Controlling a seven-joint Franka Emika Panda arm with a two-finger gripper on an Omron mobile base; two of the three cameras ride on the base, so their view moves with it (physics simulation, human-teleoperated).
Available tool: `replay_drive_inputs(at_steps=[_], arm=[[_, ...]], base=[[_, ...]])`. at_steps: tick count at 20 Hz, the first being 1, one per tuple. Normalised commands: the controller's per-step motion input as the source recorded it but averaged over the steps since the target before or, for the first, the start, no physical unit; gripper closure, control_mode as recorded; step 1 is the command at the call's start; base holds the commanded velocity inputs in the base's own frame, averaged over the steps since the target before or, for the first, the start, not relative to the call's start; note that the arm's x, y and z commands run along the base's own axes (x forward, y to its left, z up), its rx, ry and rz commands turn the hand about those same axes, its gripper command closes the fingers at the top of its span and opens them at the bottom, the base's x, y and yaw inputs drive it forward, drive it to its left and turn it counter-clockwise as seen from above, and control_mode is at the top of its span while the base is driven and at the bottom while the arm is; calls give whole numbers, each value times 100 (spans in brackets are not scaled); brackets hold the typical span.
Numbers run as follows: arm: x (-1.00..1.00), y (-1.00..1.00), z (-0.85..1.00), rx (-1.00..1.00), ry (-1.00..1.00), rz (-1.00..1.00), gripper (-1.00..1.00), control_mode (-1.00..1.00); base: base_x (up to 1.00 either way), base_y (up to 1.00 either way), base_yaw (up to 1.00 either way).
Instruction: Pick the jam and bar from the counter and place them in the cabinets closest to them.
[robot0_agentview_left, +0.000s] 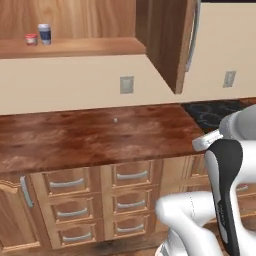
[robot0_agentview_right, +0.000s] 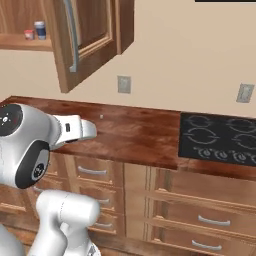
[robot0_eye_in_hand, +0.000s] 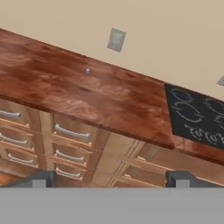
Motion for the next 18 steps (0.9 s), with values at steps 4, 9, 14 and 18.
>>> replay_drive_inputs(at_steps=[4, 9, 14, 18], arm=[[0, 0, 0, 0, 0, 0, -100, 100], [0, 0, 0, 0, 0, 0, -100, 100], [0, 0, 0, 0, 0, 0, -100, 100], [0, 0, 0, 0, 0, 0, -100, 100]], base=[[-17, -98, 0], [-21, -97, -1], [-21, -95, -2], [-19, -93, -2]])
